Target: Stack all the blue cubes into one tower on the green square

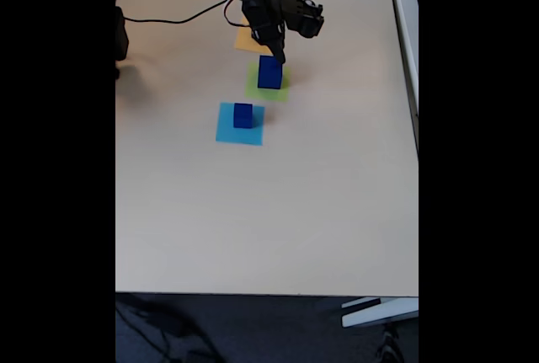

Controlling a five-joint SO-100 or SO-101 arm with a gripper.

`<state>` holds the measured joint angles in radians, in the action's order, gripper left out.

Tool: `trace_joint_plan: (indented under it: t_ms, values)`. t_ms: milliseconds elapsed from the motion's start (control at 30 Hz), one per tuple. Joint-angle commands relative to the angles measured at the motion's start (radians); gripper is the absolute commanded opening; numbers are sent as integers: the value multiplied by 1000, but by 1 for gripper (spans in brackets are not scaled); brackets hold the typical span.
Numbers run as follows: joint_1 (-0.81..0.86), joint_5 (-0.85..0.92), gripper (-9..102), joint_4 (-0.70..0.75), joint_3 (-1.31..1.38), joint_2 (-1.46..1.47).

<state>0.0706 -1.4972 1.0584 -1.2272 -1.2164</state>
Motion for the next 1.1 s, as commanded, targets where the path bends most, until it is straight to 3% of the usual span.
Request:
trace_joint_plan:
  t_ms: [0,1067]
  values:
    - [14,8,15,3,38,-89]
    - [34,43,15,48,-11,-54]
